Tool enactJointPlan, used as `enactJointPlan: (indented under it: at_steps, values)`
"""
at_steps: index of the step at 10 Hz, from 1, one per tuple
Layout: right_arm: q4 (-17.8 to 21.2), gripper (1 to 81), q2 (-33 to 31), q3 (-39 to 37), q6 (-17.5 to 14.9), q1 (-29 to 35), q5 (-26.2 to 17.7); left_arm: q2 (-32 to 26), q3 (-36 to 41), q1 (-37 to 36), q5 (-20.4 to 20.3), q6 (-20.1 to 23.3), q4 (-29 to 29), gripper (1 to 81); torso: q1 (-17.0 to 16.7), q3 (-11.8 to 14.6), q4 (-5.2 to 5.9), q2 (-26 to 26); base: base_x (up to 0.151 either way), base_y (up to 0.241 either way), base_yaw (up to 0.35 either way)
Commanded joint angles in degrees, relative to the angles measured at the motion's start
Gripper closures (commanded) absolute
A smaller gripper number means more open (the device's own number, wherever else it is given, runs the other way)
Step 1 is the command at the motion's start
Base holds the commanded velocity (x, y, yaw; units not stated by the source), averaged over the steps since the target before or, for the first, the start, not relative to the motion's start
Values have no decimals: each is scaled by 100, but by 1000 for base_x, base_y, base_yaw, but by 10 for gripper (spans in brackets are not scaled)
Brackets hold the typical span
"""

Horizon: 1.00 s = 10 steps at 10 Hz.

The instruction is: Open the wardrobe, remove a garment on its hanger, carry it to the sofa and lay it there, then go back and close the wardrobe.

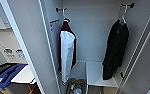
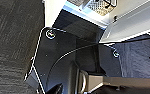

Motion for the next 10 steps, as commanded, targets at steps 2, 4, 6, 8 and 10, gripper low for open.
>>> enactJointPlan:
  at_steps: [2,4,6,8,10]
  values:
    - [-368,10,991,-1368,-43,28,-904,1260,-1559,-123,921,-9,-42,10,0,2,0,0,0,0,0]
    - [-501,10,1625,-2221,-43,10,-965,1648,-2107,-132,922,-9,-16,10,0,2,0,-2,0,0,0]
    - [-624,10,2083,-2856,-43,11,-1036,1764,-2275,-149,930,0,2,10,0,5,0,-2,0,0,0]
    - [-651,10,2190,-2954,-43,19,-1036,1772,-2266,-149,930,0,2,10,0,5,0,-2,0,0,0]
    - [-659,10,2190,-2945,-43,37,-1071,1772,-2266,-158,930,0,2,10,0,5,0,-2,-33,0,0]
